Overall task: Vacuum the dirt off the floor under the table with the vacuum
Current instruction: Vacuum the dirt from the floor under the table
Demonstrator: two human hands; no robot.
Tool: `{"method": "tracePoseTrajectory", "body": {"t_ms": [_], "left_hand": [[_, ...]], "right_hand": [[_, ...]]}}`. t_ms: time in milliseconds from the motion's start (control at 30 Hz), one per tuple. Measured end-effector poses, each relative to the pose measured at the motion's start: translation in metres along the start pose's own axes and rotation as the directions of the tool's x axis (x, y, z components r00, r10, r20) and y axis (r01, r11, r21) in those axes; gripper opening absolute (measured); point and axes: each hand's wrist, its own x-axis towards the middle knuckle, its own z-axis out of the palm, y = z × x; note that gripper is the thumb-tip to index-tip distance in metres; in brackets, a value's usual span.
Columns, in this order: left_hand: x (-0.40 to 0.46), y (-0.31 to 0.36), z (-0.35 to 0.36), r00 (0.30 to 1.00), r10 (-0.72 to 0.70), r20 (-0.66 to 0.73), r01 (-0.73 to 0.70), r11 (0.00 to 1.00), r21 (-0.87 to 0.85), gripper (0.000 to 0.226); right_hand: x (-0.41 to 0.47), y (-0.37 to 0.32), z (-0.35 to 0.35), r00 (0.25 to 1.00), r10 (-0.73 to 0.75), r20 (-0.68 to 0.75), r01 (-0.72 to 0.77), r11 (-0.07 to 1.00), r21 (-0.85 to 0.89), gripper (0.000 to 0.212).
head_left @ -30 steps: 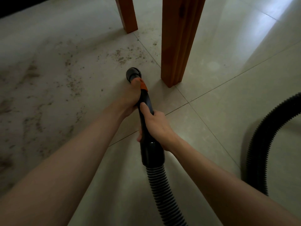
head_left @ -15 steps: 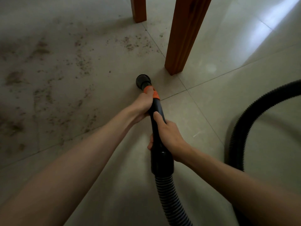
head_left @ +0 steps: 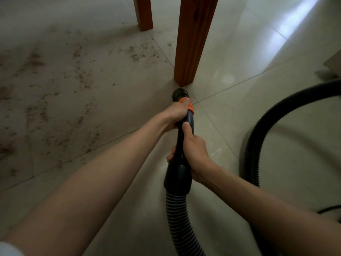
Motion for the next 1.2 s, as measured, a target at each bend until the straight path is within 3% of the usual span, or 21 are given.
{"method": "tracePoseTrajectory", "body": {"t_ms": [200,333,500,733,967,1067,1200], "left_hand": [[-0.002,-0.005,-0.023,0.987,0.027,-0.159,-0.049,0.989,-0.136,0.034],[-0.005,-0.020,-0.048,0.984,-0.067,-0.165,0.017,0.958,-0.285,0.030],[-0.008,-0.037,-0.056,0.978,-0.085,-0.192,0.015,0.941,-0.338,0.023],[-0.022,-0.048,-0.033,0.984,-0.058,-0.167,-0.009,0.927,-0.375,0.024],[-0.032,-0.071,-0.021,0.987,-0.055,-0.148,0.012,0.960,-0.278,0.036],[-0.037,-0.069,-0.027,0.994,-0.107,-0.037,0.084,0.916,-0.392,0.027],[-0.048,-0.069,-0.042,0.987,-0.137,0.081,0.159,0.879,-0.450,0.027]], "right_hand": [[0.007,-0.015,0.005,0.986,0.033,0.162,-0.017,0.995,-0.098,0.038],[0.003,-0.010,0.015,0.965,0.061,0.255,-0.030,0.992,-0.121,0.036],[-0.004,0.001,0.013,0.958,0.085,0.274,-0.024,0.975,-0.219,0.044],[-0.008,0.000,-0.007,0.963,0.099,0.251,-0.047,0.977,-0.206,0.034],[-0.012,0.008,0.003,0.998,-0.027,0.064,0.053,0.893,-0.448,0.026],[-0.013,0.003,0.001,0.997,-0.047,0.065,0.073,0.866,-0.494,0.023],[-0.013,-0.006,-0.005,0.989,0.057,0.134,0.005,0.905,-0.425,0.031]]}}
